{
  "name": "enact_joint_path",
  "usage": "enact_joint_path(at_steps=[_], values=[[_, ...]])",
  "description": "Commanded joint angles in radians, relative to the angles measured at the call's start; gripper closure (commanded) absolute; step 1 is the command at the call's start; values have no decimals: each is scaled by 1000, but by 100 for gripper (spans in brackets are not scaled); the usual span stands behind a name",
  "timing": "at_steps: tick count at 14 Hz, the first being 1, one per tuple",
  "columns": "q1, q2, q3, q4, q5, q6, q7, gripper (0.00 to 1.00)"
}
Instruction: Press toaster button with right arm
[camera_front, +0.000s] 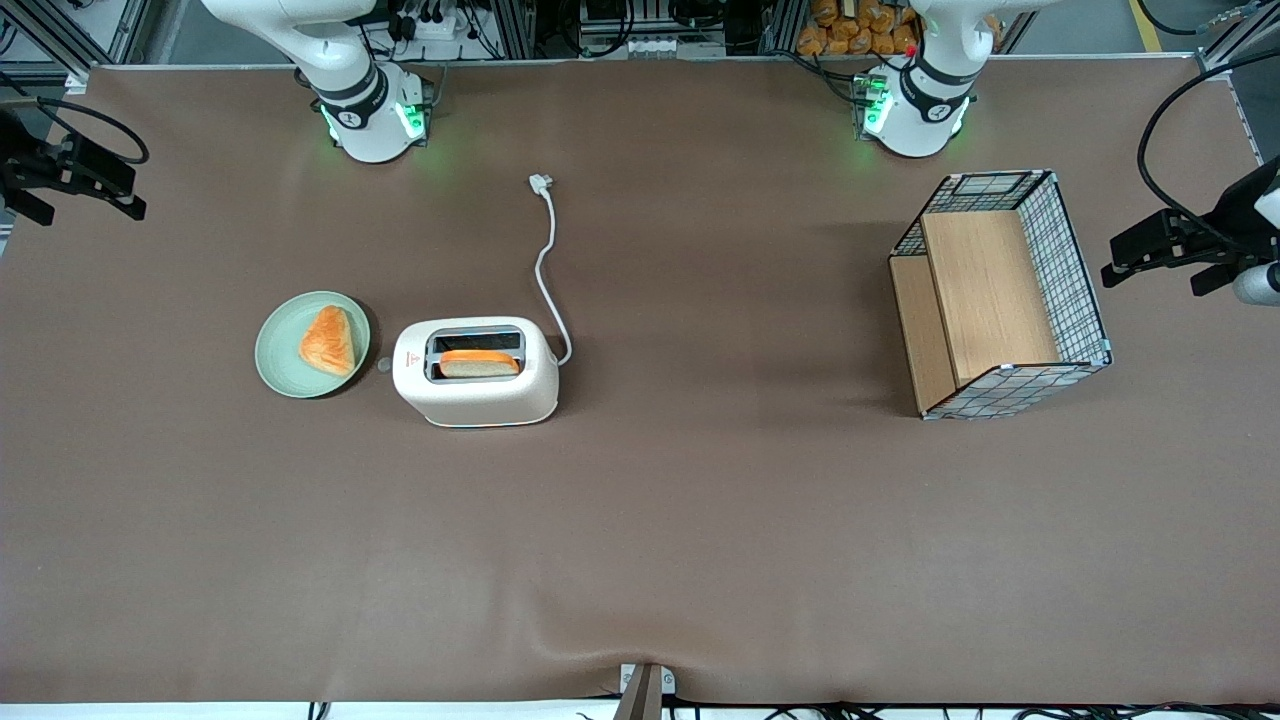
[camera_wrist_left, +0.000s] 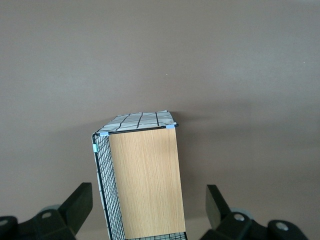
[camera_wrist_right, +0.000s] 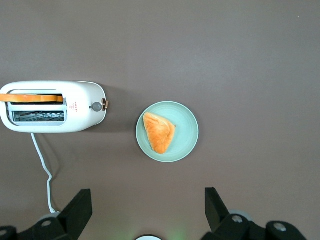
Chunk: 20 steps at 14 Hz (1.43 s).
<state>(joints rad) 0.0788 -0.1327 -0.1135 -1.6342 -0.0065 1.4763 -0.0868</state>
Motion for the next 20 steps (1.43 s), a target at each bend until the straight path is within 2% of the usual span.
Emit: enact_joint_path(at_steps=[1, 20], values=[[9, 13, 1, 25, -24, -27, 9, 0], [9, 35, 0, 59, -27, -25, 6, 0]])
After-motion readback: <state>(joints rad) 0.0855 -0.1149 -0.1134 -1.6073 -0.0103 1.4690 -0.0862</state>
